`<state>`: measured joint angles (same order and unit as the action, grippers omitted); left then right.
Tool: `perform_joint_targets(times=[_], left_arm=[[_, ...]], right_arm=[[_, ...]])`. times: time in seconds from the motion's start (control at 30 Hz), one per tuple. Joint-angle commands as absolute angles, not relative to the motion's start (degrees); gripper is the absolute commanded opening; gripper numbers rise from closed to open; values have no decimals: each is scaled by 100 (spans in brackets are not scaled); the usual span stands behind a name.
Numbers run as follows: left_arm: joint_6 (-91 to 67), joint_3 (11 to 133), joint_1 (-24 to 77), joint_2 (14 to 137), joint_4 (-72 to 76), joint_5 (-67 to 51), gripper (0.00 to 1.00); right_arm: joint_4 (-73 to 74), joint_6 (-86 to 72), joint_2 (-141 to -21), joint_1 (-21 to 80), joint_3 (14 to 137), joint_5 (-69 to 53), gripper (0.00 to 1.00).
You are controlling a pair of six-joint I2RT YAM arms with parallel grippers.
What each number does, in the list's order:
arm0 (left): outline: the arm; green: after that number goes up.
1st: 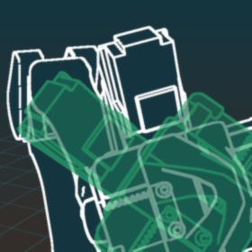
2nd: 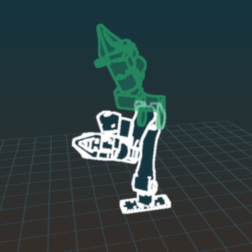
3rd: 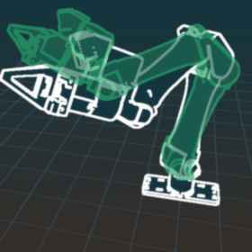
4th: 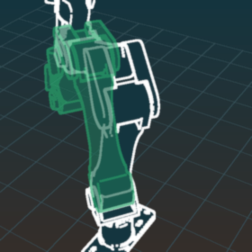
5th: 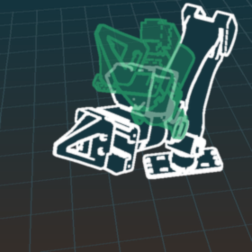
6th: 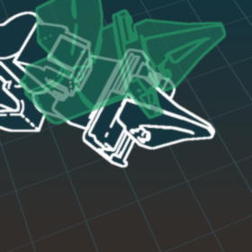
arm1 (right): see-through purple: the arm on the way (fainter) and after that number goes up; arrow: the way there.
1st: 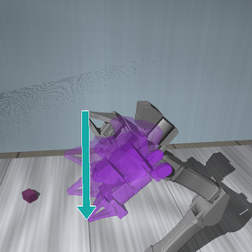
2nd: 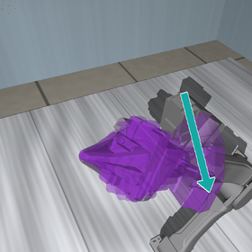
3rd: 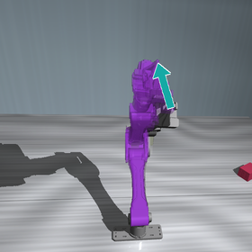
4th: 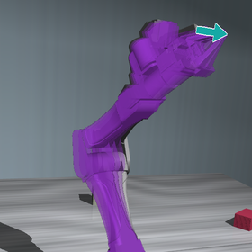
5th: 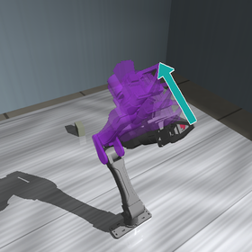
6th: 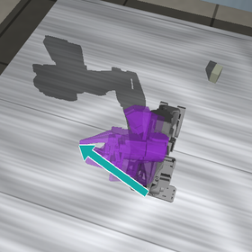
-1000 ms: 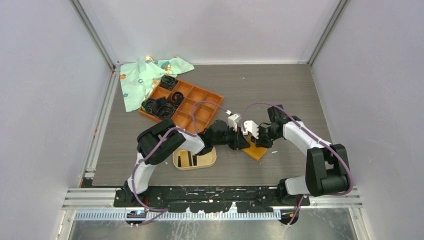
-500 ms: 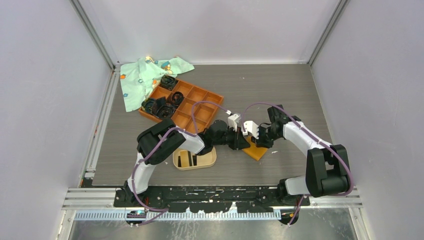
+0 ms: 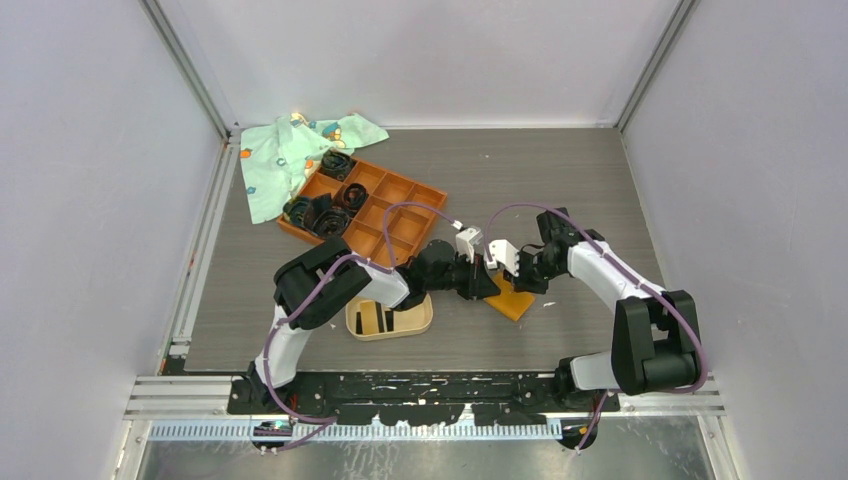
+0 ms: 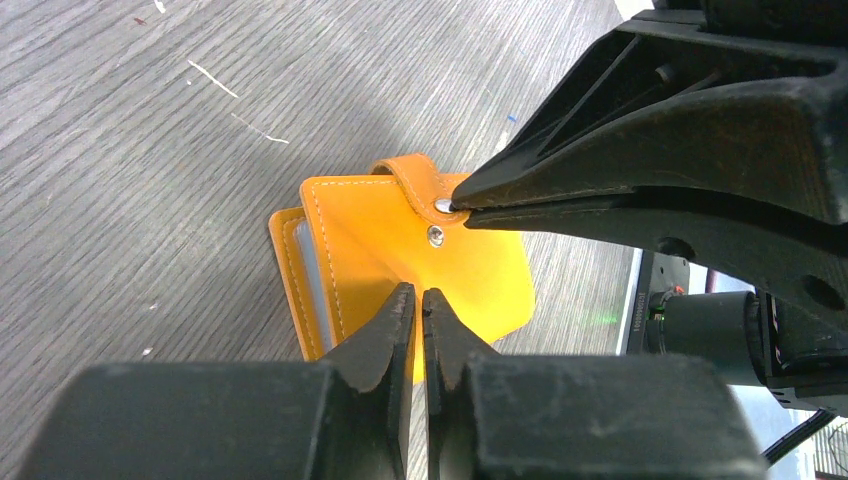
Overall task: Put the credit cards into the card holder
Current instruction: Close the card holder at the center of the board.
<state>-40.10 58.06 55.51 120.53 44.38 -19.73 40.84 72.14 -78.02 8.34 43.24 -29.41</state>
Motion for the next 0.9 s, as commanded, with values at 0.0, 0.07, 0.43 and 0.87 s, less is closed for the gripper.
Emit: perform_joint_targets(times=[0.0,0.07,0.43,0.87], left_arm=[[-3964,5810,5579,12021,4765,-2015,8],[-3975,5803,5580,12018,4770,-2014,8],[-4007,5848,5579,12059,4773,-2003,6],[-4017,5882,5582,12083,4773,-2020,5]], right_arm=[[4342,7226,-7739,781,4575,-3217,4],[4336,7210,-7730,782,4575,-3245,2],[4107,7155,-7523,780,4404,-3366,1],[4092,7312,-7710,929,4333,-3234,1]])
